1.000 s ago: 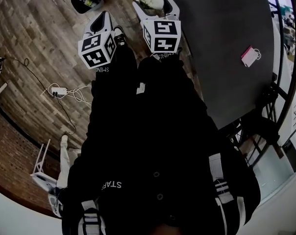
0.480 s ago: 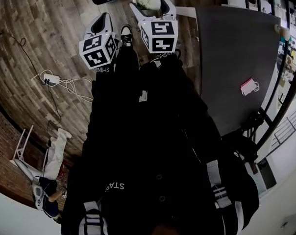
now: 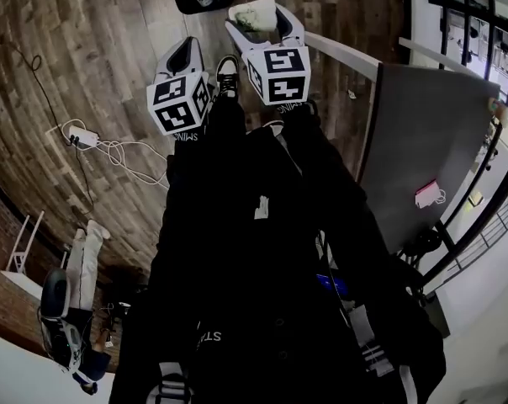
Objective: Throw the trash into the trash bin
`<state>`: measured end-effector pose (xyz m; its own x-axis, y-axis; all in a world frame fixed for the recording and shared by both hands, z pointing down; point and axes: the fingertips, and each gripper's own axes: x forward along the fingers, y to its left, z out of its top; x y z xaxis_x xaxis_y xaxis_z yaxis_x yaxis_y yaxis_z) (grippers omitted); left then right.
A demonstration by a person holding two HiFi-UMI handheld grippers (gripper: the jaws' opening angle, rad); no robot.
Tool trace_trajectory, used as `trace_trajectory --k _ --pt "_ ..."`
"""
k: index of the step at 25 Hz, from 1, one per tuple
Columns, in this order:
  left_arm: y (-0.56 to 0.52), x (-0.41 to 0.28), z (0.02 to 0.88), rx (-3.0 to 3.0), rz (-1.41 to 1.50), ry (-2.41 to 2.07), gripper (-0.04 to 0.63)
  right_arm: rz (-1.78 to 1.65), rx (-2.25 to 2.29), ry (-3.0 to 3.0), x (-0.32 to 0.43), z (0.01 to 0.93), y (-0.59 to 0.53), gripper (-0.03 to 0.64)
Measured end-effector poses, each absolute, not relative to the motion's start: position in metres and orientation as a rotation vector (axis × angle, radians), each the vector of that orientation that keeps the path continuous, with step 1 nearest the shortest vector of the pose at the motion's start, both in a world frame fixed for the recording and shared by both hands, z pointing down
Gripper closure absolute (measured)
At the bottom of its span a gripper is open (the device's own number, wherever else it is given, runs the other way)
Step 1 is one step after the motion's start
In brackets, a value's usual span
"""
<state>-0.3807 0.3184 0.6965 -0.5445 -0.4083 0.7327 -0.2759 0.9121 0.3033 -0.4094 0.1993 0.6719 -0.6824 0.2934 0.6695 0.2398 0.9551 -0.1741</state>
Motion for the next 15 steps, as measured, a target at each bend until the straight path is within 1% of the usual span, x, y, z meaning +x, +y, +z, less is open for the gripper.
trace_trajectory --k 8,15 --pt "0.357 -0.405 0.786 0.414 -0.197 -2.157 0.595 0.078 -0.458 -2.305 -0.445 0.768 0.234 0.221" --pt "0.365 -0.418 0.855 0.404 -0.175 -2.126 0.595 0.051 -0.499 -2.252 -0.462 0.847 0.246 0.221"
